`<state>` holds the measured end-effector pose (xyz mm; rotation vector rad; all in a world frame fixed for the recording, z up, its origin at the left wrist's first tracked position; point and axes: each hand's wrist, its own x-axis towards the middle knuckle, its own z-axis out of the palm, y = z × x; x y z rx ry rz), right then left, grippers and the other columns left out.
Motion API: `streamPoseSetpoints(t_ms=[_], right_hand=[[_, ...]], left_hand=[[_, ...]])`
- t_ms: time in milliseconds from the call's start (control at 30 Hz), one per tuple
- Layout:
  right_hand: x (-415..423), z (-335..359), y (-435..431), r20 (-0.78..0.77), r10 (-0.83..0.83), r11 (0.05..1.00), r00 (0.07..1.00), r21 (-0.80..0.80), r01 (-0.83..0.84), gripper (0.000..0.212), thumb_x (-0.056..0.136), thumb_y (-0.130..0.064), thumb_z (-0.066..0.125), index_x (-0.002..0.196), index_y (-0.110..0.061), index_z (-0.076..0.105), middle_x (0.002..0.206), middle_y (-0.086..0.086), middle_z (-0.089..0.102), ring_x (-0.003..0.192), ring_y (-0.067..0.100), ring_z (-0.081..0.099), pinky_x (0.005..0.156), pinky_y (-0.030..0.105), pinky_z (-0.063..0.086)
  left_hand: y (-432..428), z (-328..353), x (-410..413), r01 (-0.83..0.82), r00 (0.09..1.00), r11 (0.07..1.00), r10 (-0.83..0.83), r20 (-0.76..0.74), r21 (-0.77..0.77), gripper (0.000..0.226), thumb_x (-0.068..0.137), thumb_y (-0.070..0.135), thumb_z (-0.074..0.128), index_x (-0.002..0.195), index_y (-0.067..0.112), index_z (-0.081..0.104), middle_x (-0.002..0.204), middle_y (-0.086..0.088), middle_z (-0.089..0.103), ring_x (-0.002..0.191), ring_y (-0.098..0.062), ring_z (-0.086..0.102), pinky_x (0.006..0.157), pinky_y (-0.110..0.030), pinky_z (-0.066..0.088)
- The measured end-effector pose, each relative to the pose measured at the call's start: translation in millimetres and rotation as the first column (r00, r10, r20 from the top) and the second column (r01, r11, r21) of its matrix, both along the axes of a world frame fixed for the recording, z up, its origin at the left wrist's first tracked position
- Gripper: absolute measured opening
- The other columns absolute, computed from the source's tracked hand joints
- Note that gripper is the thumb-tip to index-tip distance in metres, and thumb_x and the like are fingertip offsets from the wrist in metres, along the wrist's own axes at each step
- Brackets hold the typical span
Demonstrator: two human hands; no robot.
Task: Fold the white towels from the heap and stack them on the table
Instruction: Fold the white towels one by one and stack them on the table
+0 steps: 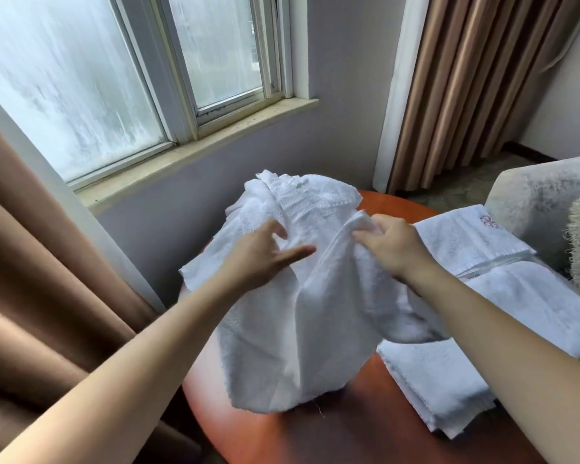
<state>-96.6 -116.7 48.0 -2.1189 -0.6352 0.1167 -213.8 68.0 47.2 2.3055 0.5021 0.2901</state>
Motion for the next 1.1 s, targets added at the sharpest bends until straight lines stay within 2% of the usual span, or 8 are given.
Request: streamPoseSetpoints(t_ms=[133,267,400,567,733,867,933,1100], right_hand=[[31,-12,-20,-0.312,-0.284,0.938,0.907,0.106,0.33,0.018,0.093,-0.022,0.055,0.098,-0.007,0.064,0.092,0.008,0.06,0.093,0.029,0.056,0.078,0.034,0.041],[42,-15,-28,-0.43,-0.361,0.902,0.827,0.066,0.427,0.048,0.096,-0.017,0.049,0.141,-0.003,0.045,0.125,0.009,0.055,0.115,0.028,0.052,0.087,0.028,0.037],[32,-16,-17,-0.477,-0.315,0.925,0.821,0.038,0.377,0.04,0.092,-0.022,0.045,0.125,-0.001,0.055,0.095,0.007,0.061,0.094,0.029,0.059,0.083,0.034,0.046],[5,-5,5,-0.465,-0.233,0.952,0.854,0.072,0.299,0.026,0.088,-0.026,0.051,0.102,-0.008,0.065,0.092,0.011,0.066,0.091,0.031,0.063,0.075,0.035,0.048],[-37,4,33,-0.363,-0.112,0.982,0.925,0.102,0.159,0.023,0.073,-0.028,0.058,0.075,-0.005,0.057,0.077,0.015,0.064,0.076,0.034,0.062,0.066,0.044,0.05],[-61,10,55,-0.343,0.024,0.984,0.939,0.172,0.037,0.027,0.082,-0.019,0.058,0.065,-0.018,0.038,0.06,-0.002,0.037,0.059,0.015,0.037,0.057,0.033,0.031],[-65,12,59,-0.309,0.036,0.986,0.95,0.166,0.017,0.033,0.087,-0.018,0.055,0.064,-0.02,0.032,0.06,-0.005,0.031,0.057,0.012,0.029,0.055,0.032,0.027],[-63,14,56,-0.257,0.039,0.991,0.966,0.131,-0.005,0.03,0.084,-0.017,0.051,0.063,-0.02,0.03,0.059,-0.005,0.031,0.057,0.014,0.03,0.054,0.032,0.028]], left_hand=[[30,-2,-13,-0.195,0.966,0.973,0.168,-0.197,-0.127,0.03,0.072,0.032,0.072,0.075,0.017,0.047,0.071,0.003,0.045,0.06,-0.014,0.04,0.052,-0.028,0.029],[42,1,-23,-0.295,0.948,0.899,0.234,-0.214,-0.324,0.03,0.066,0.016,0.059,0.061,0.022,0.03,0.063,-0.001,0.026,0.054,-0.015,0.021,0.051,-0.027,0.014],[42,-1,-29,-0.346,0.937,0.805,0.274,-0.215,-0.482,0.022,0.061,0.004,0.046,0.066,0.019,0.031,0.066,-0.002,0.028,0.051,-0.017,0.024,0.049,-0.017,0.02],[38,-3,-31,-0.218,0.976,0.707,0.169,-0.138,-0.673,0.034,0.06,0.009,0.081,0.085,0.005,0.059,0.087,-0.014,0.057,0.078,-0.025,0.056,0.071,-0.035,0.043],[14,1,-18,-0.157,0.969,0.511,0.244,-0.032,-0.845,0.011,0.087,0.005,0.067,0.094,0.003,0.058,0.074,-0.009,0.062,0.06,-0.016,0.062,0.058,-0.026,0.052],[-11,5,-11,-0.084,0.981,0.508,0.193,0.018,-0.857,0.007,0.092,0.012,0.062,0.089,0.011,0.055,0.071,-0.002,0.061,0.059,-0.01,0.062,0.056,-0.022,0.051],[-17,6,-9,-0.071,0.982,0.526,0.187,0.033,-0.847,0.006,0.092,0.015,0.062,0.09,0.011,0.058,0.077,-0.003,0.063,0.07,-0.014,0.061,0.07,-0.029,0.048],[-13,12,-14,-0.017,0.987,0.601,0.137,0.082,-0.799,0.026,0.087,-0.006,0.054,0.079,0.014,0.069,0.073,-0.003,0.066,0.071,-0.016,0.055,0.075,-0.029,0.042]])
